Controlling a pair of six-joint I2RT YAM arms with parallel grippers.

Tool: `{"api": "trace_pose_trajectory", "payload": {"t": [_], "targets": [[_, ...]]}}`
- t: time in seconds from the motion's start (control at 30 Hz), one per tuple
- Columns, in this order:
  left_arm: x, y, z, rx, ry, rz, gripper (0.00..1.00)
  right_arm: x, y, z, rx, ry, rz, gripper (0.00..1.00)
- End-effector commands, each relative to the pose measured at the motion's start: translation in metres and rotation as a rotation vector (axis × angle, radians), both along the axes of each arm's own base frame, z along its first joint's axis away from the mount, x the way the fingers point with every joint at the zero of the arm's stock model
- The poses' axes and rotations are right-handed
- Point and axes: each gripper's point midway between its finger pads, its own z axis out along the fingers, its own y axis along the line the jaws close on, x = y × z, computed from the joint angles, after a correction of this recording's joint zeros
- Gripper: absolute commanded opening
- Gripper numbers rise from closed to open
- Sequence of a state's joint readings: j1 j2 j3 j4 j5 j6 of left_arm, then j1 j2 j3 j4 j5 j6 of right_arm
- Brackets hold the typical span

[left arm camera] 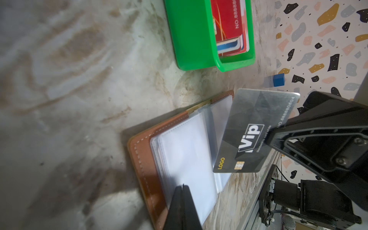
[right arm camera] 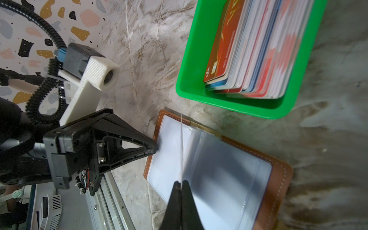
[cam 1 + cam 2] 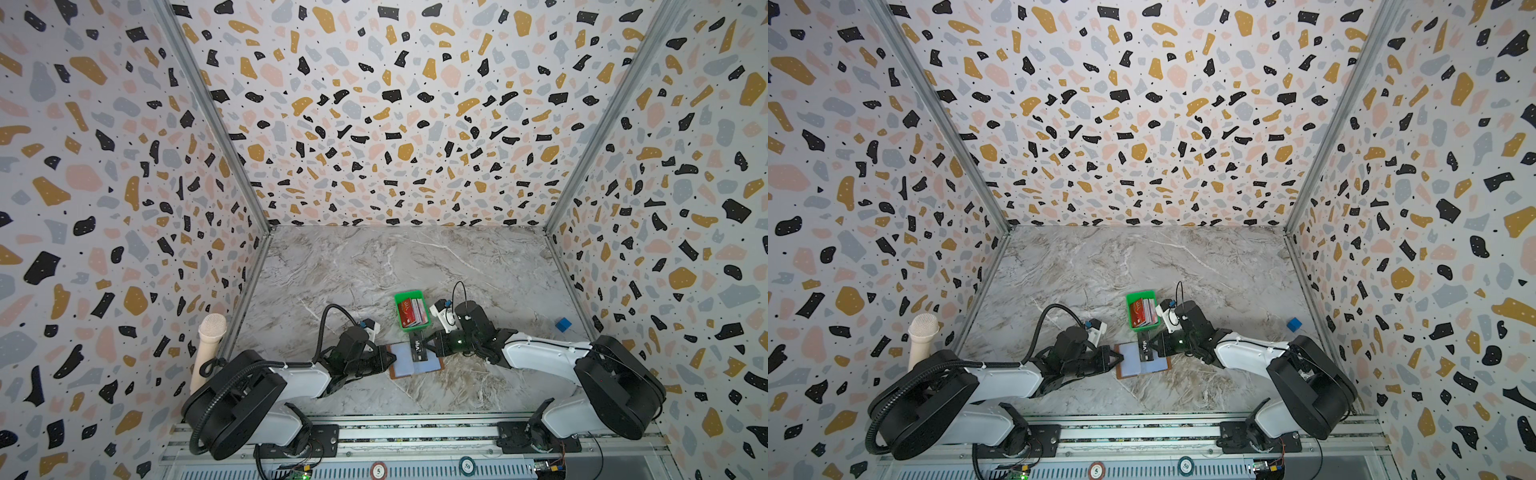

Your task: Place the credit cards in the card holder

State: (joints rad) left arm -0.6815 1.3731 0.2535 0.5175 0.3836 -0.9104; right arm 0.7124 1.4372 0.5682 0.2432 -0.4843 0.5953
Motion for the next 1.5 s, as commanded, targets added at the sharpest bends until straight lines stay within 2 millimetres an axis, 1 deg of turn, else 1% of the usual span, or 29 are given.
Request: {"api": "trace_pose_trajectory", "payload": {"t": [0.0,0.2,0.43,0.67,0.77,0.83,0.93,1.0,1.07,1.13,1.23,1.27,1.33,1.47], "targets": [[-0.014,0.007,-0.016,0.036,0.052,-0.011,0.00,-0.001,0.000,-0.003,-0.001,-0.001,-0.001,0.00],[-0.019,0.006,-0.020,0.028,0.069,-0.012,0.00,-0.005,0.001,-0.007,0.007,0.030,0.002,0.00],[-0.023,0.004,-0.021,0.014,0.088,-0.004,0.00,-0.011,0.007,-0.005,0.058,0.081,0.007,0.00],[-0.027,0.007,-0.026,0.007,0.121,0.024,0.00,-0.015,0.004,-0.013,0.071,0.152,-0.039,0.00],[-0.022,0.005,-0.015,-0.026,0.099,0.043,0.00,-0.015,0.005,-0.013,0.070,0.145,-0.044,0.00],[-0.014,0.005,-0.001,-0.029,0.051,0.066,0.00,-0.014,0.004,-0.013,0.055,0.138,-0.050,0.00],[-0.003,0.015,0.012,0.037,-0.010,0.108,0.00,-0.013,0.001,-0.011,0.043,0.122,-0.061,0.00],[0.002,0.026,0.014,0.091,-0.029,0.149,0.00,-0.012,-0.001,-0.007,0.044,0.110,-0.068,0.00],[-0.002,0.041,0.002,0.168,0.001,0.182,0.00,-0.013,-0.002,-0.003,0.056,0.103,-0.077,0.00],[-0.007,0.046,-0.009,0.206,0.033,0.178,0.00,-0.014,-0.003,0.003,0.070,0.093,-0.081,0.00],[-0.018,0.040,-0.023,0.200,0.093,0.122,0.00,-0.014,-0.006,0.010,0.076,0.077,-0.093,0.00],[-0.019,0.036,-0.025,0.181,0.105,0.116,0.00,-0.014,-0.007,0.011,0.076,0.072,-0.095,0.00],[-0.020,0.026,-0.022,0.120,0.109,0.097,0.00,-0.014,-0.010,0.014,0.081,0.066,-0.106,0.00],[-0.024,0.012,-0.014,0.065,0.107,0.052,0.00,-0.014,-0.013,0.017,0.081,0.061,-0.123,0.00]]}}
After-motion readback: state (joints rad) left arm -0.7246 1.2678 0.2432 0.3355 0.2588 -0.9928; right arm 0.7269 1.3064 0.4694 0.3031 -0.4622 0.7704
